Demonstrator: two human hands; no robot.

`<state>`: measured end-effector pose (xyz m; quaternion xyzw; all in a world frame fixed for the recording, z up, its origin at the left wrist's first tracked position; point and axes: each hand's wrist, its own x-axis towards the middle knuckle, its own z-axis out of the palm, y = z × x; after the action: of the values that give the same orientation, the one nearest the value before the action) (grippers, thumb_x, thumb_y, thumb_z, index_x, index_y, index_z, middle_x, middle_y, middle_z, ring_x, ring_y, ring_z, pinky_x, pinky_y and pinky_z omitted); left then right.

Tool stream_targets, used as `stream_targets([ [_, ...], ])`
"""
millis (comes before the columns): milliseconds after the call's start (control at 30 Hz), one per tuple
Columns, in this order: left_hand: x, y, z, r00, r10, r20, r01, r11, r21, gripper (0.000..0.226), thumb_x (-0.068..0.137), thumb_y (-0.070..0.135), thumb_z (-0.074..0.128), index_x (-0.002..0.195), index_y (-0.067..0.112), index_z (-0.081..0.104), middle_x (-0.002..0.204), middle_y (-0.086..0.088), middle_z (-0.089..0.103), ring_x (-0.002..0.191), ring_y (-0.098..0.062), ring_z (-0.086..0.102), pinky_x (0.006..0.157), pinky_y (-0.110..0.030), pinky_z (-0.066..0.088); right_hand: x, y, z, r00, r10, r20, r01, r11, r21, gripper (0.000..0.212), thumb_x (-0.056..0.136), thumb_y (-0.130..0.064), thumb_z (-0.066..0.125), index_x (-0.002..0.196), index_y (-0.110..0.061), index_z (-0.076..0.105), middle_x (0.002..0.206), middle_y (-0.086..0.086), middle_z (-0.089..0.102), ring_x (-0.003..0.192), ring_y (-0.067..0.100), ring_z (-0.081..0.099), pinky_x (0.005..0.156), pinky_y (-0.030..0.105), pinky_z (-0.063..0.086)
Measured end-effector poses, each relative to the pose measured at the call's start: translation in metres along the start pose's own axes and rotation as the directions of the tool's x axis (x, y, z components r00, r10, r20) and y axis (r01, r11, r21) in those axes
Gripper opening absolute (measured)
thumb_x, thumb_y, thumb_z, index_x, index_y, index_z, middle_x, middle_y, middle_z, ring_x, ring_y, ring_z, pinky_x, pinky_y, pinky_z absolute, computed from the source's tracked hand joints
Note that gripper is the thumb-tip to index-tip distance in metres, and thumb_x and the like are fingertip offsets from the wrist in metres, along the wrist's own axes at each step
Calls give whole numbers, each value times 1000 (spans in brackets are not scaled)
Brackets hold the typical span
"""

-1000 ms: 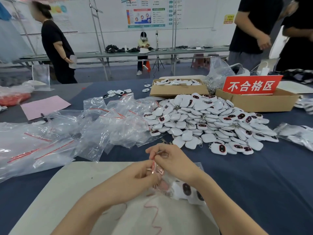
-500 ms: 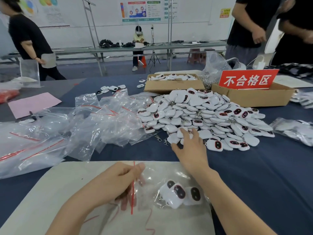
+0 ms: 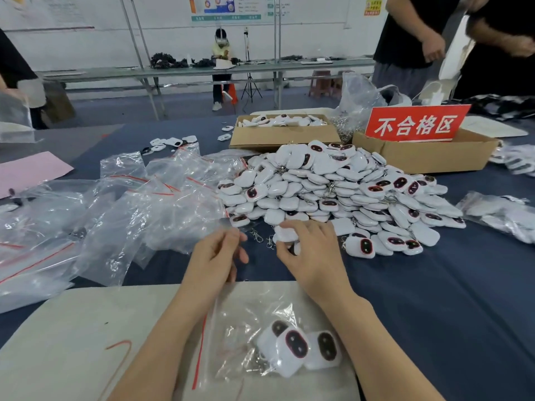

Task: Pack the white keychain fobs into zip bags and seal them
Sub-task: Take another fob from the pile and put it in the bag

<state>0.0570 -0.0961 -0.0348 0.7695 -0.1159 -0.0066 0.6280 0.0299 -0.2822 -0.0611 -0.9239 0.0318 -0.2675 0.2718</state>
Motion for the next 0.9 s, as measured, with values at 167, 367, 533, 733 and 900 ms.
stream_targets([
  [167,-3,-8,7,988,111,103,-114,993,24,29,99,27,63,122,44,64,90,15,68,70,-2,61,67,-11,47,0,-7,-3,992,-126,-18,127,968,215,28,87,-40,56,113,-32,63,112,-19,63,106,11,53,95,30,44],
  [367,-2,-11,9,977,190,95,-199,976,95,15,94,31,68,109,34,70,93,12,71,75,-10,64,68,-16,49,1,-13,-9,986,7,164,-87,873,480,20,86,-55,61,106,-51,59,100,-30,66,98,-8,59,77,8,43],
  [533,-3,-15,12,979,142,146,-152,986,65,10,98,34,62,97,25,65,83,-4,72,76,-22,67,73,-37,56,1,-13,-3,976,119,183,-213,711,670,11,96,-33,64,94,-44,68,85,-17,72,72,1,66,70,13,51],
  [733,-1,-15,11,987,141,82,-143,989,22,11,102,28,58,106,26,68,77,3,69,70,-15,67,64,-20,51,1,-16,3,941,127,314,-329,563,758,9,94,-20,68,99,-28,69,83,-7,74,72,11,69,63,22,55],
  [900,-1,-15,11,983,135,124,-137,990,7,12,99,25,62,110,30,66,89,1,72,83,-17,68,75,-29,55,2,-16,1,933,108,342,-346,521,780,12,89,-23,71,94,-35,72,89,-8,74,75,10,71,63,20,56],
])
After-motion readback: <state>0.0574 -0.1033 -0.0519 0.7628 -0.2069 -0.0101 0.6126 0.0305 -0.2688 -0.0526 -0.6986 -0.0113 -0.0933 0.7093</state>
